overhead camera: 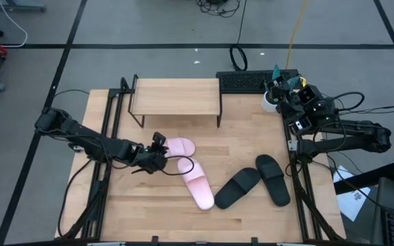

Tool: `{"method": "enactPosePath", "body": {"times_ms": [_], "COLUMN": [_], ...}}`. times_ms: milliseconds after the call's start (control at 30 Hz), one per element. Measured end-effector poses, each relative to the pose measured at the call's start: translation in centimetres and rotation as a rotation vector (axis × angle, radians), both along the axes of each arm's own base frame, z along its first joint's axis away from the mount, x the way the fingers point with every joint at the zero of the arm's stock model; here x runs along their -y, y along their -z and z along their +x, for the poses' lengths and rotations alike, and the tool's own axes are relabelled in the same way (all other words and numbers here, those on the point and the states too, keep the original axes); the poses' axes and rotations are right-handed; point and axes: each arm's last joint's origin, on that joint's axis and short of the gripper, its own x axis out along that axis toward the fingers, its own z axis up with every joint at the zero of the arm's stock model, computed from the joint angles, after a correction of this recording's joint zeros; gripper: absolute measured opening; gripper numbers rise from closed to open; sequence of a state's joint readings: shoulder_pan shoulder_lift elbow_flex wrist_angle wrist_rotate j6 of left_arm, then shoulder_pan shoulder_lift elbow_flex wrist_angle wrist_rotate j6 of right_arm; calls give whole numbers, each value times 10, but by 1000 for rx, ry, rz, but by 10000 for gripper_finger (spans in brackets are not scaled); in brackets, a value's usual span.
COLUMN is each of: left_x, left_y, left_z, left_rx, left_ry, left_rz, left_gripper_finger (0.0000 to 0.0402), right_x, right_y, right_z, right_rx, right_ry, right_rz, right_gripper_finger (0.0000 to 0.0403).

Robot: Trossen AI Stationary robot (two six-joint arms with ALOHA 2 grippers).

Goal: Pick and place slides into the shelf
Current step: Put the top pink slipper on the shelf

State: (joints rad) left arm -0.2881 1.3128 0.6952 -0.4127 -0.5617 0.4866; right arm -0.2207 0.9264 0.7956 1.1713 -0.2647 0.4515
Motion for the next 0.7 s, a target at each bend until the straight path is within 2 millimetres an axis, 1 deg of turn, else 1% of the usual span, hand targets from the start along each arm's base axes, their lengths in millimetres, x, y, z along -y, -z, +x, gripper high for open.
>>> {"method": "enactPosePath", "body": {"times_ms": [100,267,367,433,500,567,667,700], "left_x": [-2,-3,-5,-6,-4,-4,-4,-4], "left_y": [4,8,11,14,16,19,24,27], "left_z": [0,3,9,8,14,14,21,20], "left_rx": [-45,-73,-59,-83,-57,-73,-60,-74], "left_ry": [32,54,39,40,48,55,54,56], "left_rz": [1,17,15,19,21,26,25,30], "left_gripper_finger": [86,86,86,86,86,86,86,86], "right_x": [0,0,0,0,0,0,1,1], "right_y": [0,0,0,1,1,1,2,3], "right_z": [0,0,0,1,1,2,3,3], "right_rx": [1,-2,-7,-11,-13,-20,-35,-38], "right_ry": [-2,-6,-6,-6,-6,-5,-4,-4], "right_rz": [1,4,5,6,7,8,11,11], "right_gripper_finger": [215,215,215,215,215,215,215,215]}}
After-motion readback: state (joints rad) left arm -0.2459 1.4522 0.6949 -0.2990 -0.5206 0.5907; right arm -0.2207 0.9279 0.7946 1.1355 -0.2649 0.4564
